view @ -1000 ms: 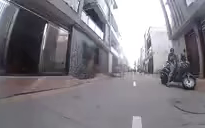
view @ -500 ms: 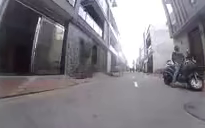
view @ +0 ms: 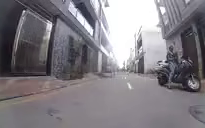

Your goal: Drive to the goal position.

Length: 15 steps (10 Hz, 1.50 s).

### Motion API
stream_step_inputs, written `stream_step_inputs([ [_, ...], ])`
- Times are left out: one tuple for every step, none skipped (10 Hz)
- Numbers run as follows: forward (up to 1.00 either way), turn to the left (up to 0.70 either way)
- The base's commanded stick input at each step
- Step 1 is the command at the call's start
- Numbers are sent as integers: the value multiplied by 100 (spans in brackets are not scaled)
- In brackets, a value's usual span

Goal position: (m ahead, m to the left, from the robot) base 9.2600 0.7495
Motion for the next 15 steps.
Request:
stream_step_inputs([
  [85,0],
  [85,0],
  [85,0],
  [85,0],
  [85,0],
  [85,0],
  [85,0],
  [85,0],
  [85,0],
  [85,-4],
  [85,-28],
  [85,-34],
  [85,-34],
  [85,-34],
  [85,-34],
])
